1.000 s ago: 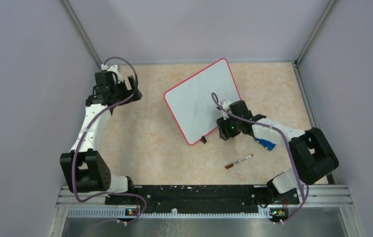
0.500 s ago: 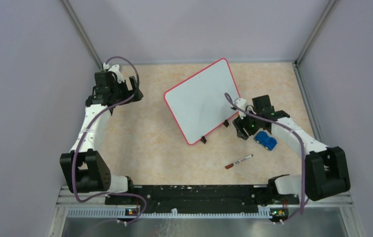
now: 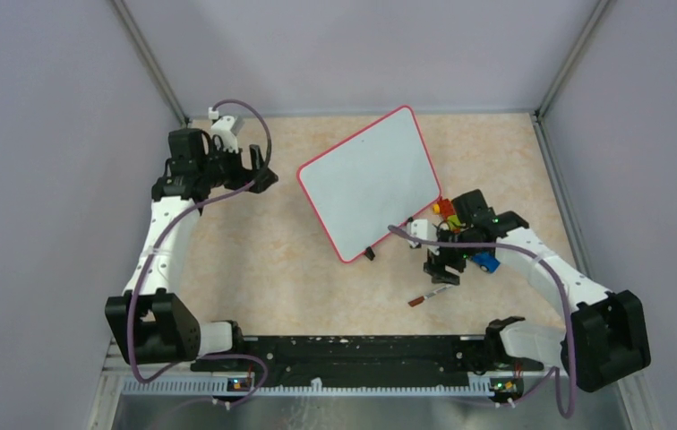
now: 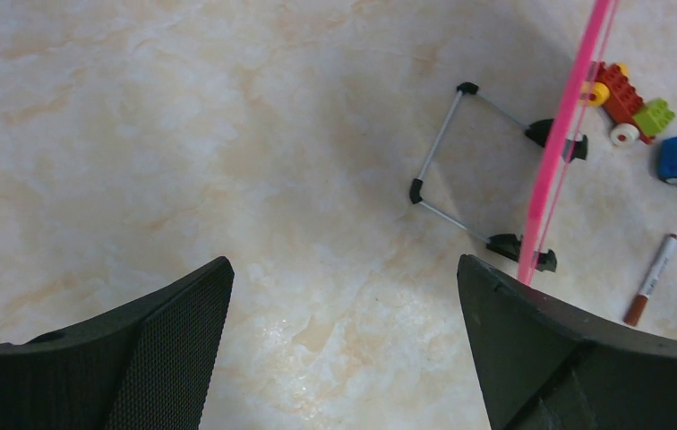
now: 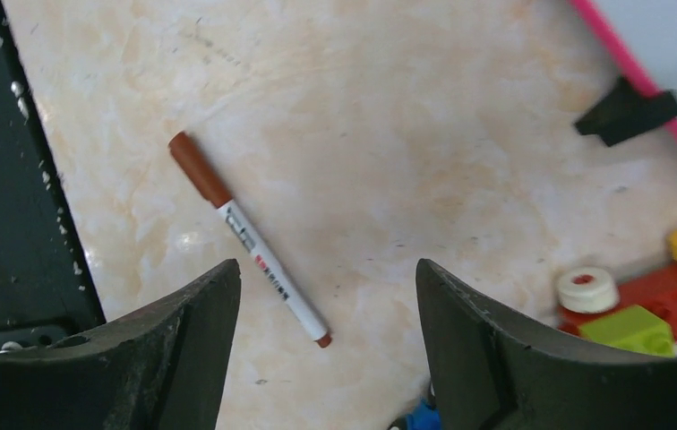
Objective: Write a sentence on the whiteboard
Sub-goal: Pick up the whiteboard marker from the center of the board.
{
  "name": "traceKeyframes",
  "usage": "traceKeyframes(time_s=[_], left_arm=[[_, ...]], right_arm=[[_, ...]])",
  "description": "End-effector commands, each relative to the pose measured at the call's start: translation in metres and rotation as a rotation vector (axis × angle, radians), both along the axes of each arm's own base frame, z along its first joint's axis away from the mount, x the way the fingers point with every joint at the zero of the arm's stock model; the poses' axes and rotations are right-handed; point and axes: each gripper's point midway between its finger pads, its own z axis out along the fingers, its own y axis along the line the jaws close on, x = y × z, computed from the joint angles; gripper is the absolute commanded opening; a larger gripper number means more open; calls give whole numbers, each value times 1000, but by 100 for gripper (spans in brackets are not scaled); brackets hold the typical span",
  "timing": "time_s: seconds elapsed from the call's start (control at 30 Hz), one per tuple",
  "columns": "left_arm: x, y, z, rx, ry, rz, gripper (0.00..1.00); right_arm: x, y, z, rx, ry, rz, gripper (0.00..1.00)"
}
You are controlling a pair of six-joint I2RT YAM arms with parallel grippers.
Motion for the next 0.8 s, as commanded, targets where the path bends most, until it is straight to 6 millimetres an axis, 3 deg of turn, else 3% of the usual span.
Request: traceKeyframes(time_s=[0.0, 0.13, 0.47, 0.6, 0.77], left_arm=[[-16, -25, 41, -58, -106, -164, 99], [-21, -27, 49, -60, -128, -175, 99], [-24, -31, 45, -81, -98, -194, 99], [-24, -36, 49, -79, -102, -206, 99], [-22, -43, 57, -66, -114, -226, 99]], right_arm=[[-15, 1, -24, -59, -72, 194, 68], [-16, -4, -43, -96, -95, 221, 63], [-26, -19, -81, -206, -134, 319, 50], [-33, -23, -89, -223, -120, 348, 36], [-43, -18, -89, -198, -71, 365, 11]])
